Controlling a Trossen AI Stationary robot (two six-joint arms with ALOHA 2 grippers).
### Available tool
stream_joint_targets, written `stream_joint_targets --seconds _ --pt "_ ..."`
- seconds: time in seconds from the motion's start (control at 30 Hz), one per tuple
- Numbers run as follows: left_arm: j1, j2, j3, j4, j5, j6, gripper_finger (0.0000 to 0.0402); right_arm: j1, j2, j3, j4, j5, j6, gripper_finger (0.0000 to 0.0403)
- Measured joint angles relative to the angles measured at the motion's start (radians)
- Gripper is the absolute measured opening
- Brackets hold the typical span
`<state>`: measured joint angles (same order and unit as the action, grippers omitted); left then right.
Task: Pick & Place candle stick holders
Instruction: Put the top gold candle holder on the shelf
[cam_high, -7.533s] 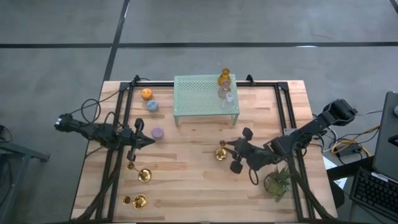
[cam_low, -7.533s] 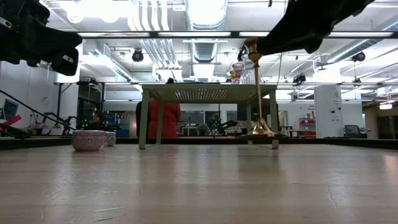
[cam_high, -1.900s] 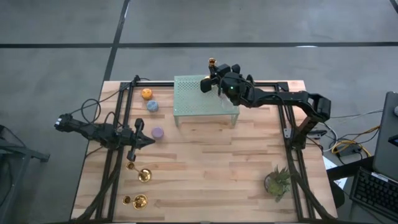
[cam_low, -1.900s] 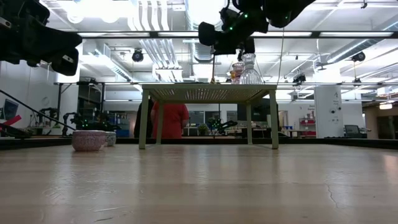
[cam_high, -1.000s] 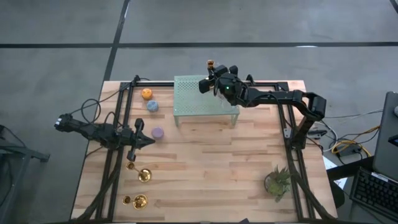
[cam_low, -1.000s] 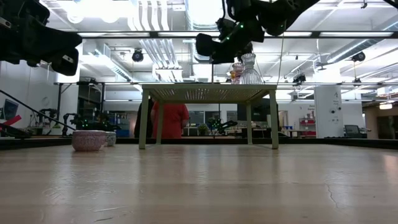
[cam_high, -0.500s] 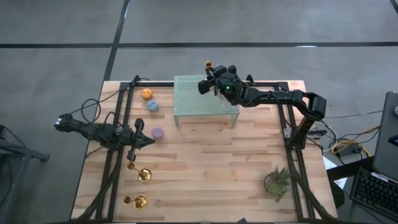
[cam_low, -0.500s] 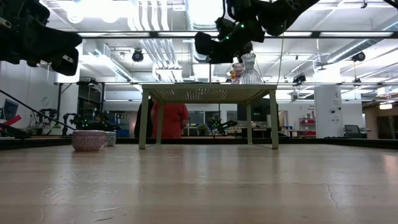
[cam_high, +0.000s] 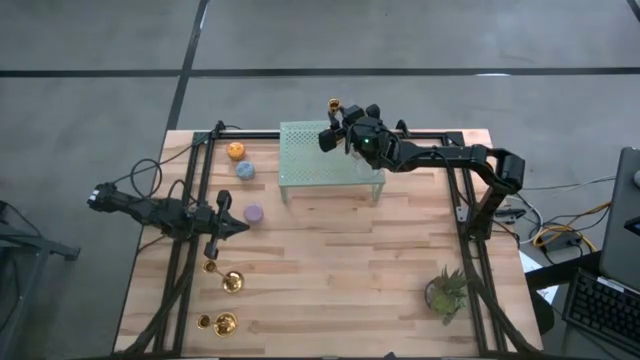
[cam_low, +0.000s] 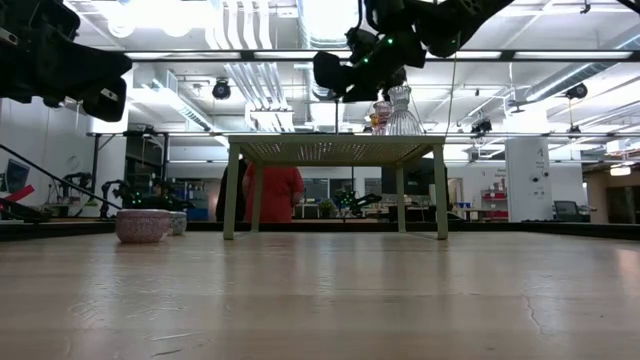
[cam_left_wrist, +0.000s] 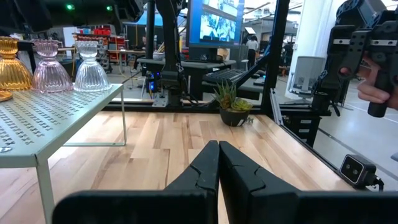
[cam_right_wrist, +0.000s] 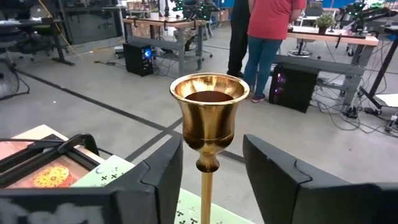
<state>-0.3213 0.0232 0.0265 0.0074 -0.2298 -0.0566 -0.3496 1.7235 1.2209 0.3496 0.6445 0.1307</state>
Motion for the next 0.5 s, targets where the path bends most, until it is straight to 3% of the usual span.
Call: stream_joint_targets --seconds 0.5 --pt "0.0 0.0 0.0 0.0 0.0 0.0 0.0014 0.042 -0.045 0.002 -0.003 0.002 -0.01 0.0212"
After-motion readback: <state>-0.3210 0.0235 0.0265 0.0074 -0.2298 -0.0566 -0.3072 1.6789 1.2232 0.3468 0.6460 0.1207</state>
